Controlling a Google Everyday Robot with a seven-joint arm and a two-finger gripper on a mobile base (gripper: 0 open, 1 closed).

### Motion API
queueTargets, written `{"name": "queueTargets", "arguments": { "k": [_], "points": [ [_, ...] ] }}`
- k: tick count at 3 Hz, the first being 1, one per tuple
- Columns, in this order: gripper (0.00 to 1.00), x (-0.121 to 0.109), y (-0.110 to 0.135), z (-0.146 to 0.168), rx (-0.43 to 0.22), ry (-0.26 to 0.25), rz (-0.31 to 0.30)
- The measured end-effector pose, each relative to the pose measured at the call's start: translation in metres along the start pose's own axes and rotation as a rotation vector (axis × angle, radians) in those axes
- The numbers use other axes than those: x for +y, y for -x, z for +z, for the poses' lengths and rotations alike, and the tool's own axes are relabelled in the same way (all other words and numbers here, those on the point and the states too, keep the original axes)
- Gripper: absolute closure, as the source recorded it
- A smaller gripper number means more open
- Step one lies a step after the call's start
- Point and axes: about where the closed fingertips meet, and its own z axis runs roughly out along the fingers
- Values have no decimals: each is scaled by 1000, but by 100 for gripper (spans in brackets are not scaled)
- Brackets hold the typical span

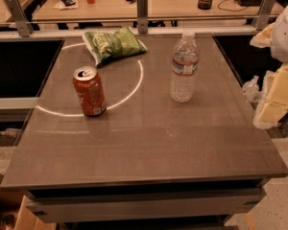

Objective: Move water bottle near coke can

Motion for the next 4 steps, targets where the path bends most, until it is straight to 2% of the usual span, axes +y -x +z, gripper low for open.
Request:
{"name": "queueTargets", "arguments": {
  "k": [1, 2, 3, 4],
  "points": [
    [0, 0, 0, 0, 0, 0, 0],
    [0, 0, 2, 0, -34, 5, 27],
    [0, -8, 0, 0, -164, -8, 44],
    [0, -16, -7, 24, -364, -20, 63]
  ]
}}
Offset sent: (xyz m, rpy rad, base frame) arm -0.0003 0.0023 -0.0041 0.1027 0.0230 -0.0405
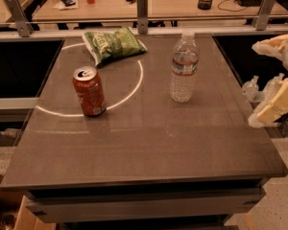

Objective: Move water bottle near coke can

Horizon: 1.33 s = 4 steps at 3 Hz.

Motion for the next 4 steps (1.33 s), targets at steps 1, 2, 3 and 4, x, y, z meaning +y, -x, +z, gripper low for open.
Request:
{"name": "queueTargets", "arguments": {
  "k": [1, 2, 3, 4],
  "points": [
    [0, -9, -11, 29, -223, -10, 13],
    [0, -11, -3, 57, -467, -12, 81],
    [0, -12, 3, 75, -627, -37, 151],
    [0, -21, -4, 77, -664, -91, 246]
  ]
}}
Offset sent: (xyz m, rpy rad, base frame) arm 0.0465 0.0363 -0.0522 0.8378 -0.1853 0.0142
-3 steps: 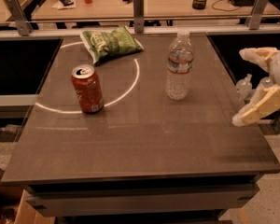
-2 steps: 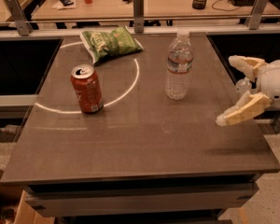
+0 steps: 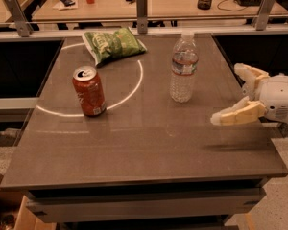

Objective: Move water bottle near coke can

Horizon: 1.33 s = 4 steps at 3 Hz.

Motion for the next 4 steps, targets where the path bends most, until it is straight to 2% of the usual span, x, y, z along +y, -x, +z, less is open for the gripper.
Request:
{"name": "queueTargets", "arguments": {
  "k": [1, 2, 4],
  "points": [
    [0, -3, 0, 0, -2, -12, 7],
    [0, -1, 9, 16, -26, -14, 0],
    [0, 2, 9, 75, -57, -28, -34]
  ]
}}
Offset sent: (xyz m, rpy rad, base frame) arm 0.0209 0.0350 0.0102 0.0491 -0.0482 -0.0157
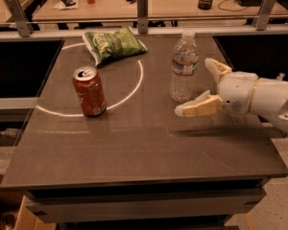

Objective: Move water bottle near coke can

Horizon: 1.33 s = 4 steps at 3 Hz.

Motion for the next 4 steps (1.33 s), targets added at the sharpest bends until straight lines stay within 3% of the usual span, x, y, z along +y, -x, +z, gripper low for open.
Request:
{"name": "queueTargets", "arguments": {
  "k": [1, 2, 4],
  "points": [
    [0, -8, 9, 17, 0, -53, 6],
    [18, -23, 27, 19, 6, -139, 29],
    [64, -24, 42, 5, 3, -230, 103]
  ]
}}
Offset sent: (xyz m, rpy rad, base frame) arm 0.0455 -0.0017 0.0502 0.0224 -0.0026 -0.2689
